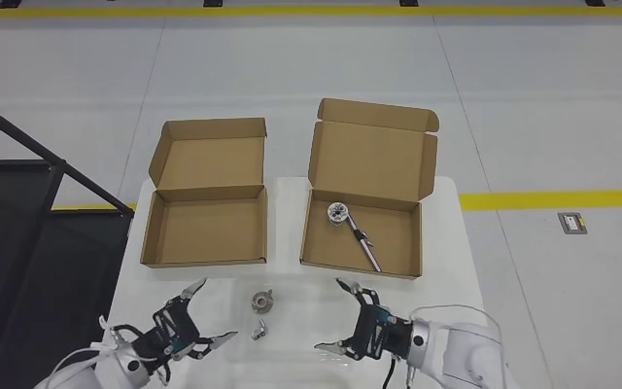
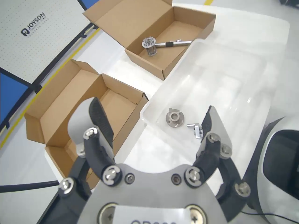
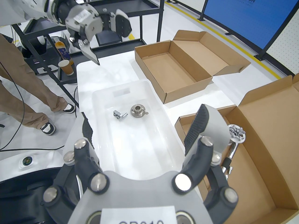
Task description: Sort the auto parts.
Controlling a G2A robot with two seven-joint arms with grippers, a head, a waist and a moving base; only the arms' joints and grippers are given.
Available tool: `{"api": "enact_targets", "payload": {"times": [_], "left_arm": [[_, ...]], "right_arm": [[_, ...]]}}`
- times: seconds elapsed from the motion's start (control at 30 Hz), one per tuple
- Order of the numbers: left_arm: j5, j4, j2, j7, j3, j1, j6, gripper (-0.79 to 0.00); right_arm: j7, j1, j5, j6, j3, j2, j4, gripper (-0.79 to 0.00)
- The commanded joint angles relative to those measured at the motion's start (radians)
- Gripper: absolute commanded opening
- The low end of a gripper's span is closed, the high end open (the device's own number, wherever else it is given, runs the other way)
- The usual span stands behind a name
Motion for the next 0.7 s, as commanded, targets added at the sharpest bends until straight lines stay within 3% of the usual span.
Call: {"api": "enact_targets", "payload": {"times": [0.0,0.13,0.27,0.43,0.67], "left_arm": [[0.053,-0.009,0.008,-0.036,0.003,-0.031,-0.04,0.0],[0.156,-0.008,0.028,-0.078,0.015,-0.11,-0.156,0.0],[0.282,0.011,0.075,-0.064,0.098,-0.165,-0.156,0.0],[0.361,0.057,0.155,0.042,0.199,-0.236,-0.156,0.0],[0.435,0.067,0.274,0.119,0.321,-0.342,-0.156,0.0]], "right_arm": [[-0.012,0.006,-0.026,-0.031,-0.002,0.004,-0.015,0.0],[0.0,0.014,-0.076,-0.125,-0.011,0.016,-0.075,0.0],[0.011,0.023,-0.143,-0.132,-0.078,0.042,-0.159,0.0],[-0.007,0.04,-0.195,-0.132,-0.144,0.096,-0.199,0.0],[-0.104,0.06,-0.218,-0.132,-0.163,0.165,-0.127,0.0]]}}
